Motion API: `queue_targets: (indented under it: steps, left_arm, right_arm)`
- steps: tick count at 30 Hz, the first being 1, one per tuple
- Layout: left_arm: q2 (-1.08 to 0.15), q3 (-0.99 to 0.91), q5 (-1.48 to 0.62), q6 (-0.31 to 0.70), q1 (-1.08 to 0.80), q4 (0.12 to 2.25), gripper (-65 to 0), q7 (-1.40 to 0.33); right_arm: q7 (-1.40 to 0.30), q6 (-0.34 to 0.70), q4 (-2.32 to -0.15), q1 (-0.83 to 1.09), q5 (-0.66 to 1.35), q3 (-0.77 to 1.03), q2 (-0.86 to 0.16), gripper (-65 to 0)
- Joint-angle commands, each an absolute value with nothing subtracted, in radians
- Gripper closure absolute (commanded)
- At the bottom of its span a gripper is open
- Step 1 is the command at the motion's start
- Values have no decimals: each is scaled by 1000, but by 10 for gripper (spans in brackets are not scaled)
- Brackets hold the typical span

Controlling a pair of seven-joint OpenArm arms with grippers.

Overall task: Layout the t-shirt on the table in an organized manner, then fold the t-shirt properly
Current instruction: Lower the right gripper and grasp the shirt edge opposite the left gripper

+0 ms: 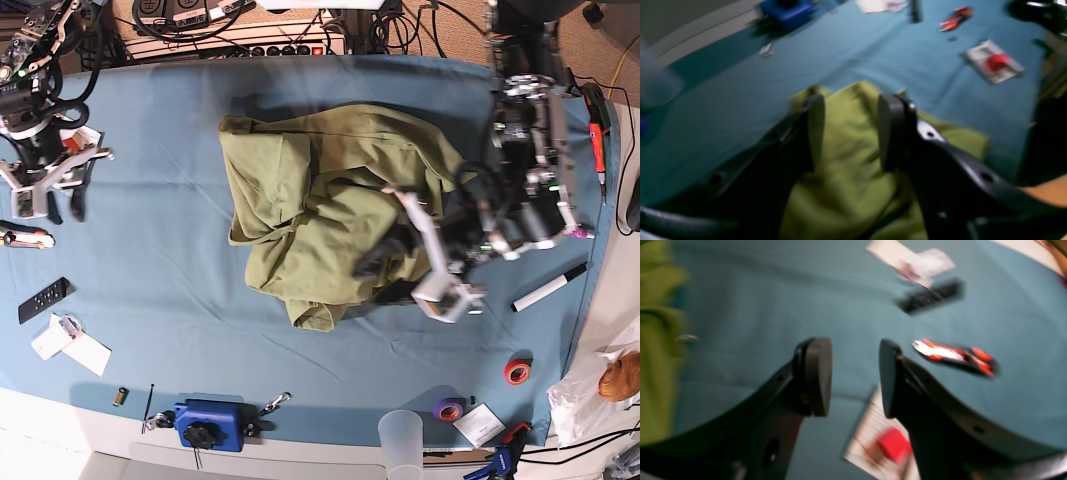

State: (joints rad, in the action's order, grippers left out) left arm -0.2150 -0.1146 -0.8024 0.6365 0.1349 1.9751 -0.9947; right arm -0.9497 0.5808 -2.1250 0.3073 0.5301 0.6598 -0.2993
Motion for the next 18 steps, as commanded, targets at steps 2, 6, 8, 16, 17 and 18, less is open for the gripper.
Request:
queue_targets:
  steps: [2,6,8,16,17,18]
  left_arm:
    - [-258,-148,-836,636,126,1990,-269,-973]
    - [-323,-176,-842,624,73,1990,-269,-972]
    - [-345,-175,-842,617,49,1990,-269,-972]
    - [-352,-175,-841,618,14,1990,-269,-969]
    - [-352,-175,-841,618,14,1990,-269,-969]
    - [-352,-175,-841,618,14,1990,-269,-969]
  right_arm:
    - [-929,626,-2139,302,585,645,-289,-240]
    - [-940,661,-2139,302,577,505,-263,-241]
    - [-944,671,-2139,302,543,402,-263,-241]
    - [-936,677,-2139,302,500,75,-263,-241]
    - [-936,677,-2139,302,500,45,-263,-241]
    - [-935,677,-2139,302,500,17,-263,-241]
